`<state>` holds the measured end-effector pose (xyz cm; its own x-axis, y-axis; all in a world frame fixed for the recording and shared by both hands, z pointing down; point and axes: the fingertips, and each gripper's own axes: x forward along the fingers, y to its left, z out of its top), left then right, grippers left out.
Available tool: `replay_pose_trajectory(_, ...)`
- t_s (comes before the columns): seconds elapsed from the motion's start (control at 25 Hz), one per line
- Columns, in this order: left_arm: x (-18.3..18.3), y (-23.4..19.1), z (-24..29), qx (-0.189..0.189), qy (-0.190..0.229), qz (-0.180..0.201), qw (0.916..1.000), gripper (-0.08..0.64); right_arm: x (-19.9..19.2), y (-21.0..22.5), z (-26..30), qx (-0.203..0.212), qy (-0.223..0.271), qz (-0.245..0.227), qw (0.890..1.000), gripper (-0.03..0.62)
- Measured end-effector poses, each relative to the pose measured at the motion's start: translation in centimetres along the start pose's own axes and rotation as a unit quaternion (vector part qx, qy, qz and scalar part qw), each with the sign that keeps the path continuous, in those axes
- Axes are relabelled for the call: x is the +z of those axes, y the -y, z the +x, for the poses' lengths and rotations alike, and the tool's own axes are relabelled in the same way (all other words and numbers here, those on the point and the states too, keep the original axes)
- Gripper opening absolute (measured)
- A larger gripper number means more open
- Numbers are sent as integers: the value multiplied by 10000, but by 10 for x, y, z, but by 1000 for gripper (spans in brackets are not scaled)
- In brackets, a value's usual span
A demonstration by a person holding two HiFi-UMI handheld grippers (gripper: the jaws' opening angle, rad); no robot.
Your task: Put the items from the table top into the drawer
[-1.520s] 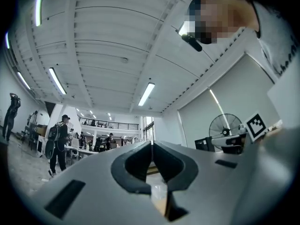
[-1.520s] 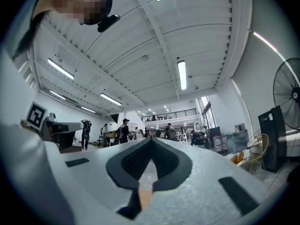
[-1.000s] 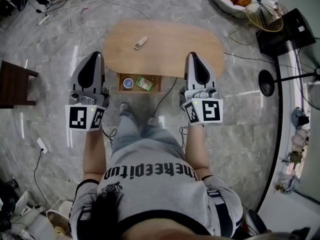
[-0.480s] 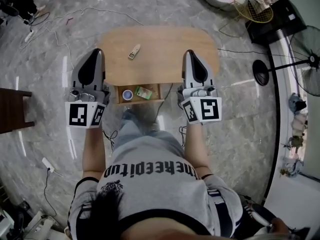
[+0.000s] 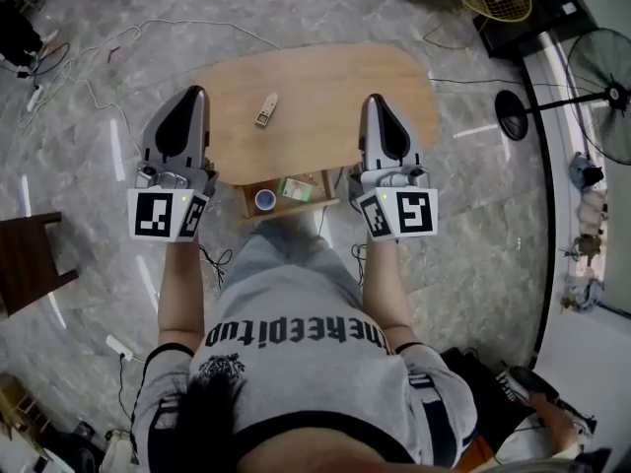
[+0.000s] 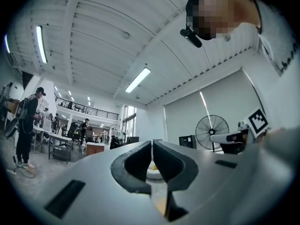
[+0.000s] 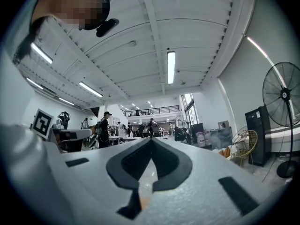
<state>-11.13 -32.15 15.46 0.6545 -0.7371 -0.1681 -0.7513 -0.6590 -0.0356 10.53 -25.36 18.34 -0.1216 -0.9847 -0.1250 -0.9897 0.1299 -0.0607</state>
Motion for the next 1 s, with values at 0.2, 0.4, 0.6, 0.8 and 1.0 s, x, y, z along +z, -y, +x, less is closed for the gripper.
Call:
replay_pose_trajectory(0.2, -58, -29, 34, -210, -551, -357, 9976, 14, -27, -4, 29, -204, -239, 94, 9995, 0)
replay_pose_trajectory(0.4, -140, -35, 53, -590, -1072, -710, 9899, 14, -63, -5, 36, -476, -563, 135, 9972, 0)
replay_pose_trajectory(0.6, -235, -30, 63, -804, -1833, -925, 9754, 14, -102, 2, 39, -715, -726, 279, 9944, 0)
replay_pose_trajectory(0.8, -326, -12, 59, -981, -2669, -1149, 9518, 14, -135, 11, 29, -1011, -920, 432, 9897, 0)
replay_pose_trajectory(1.0, -401, -3, 59, -1066, -3334, -1246, 9284, 15, -163, 19, 30, -1167, -1111, 456, 9859, 0)
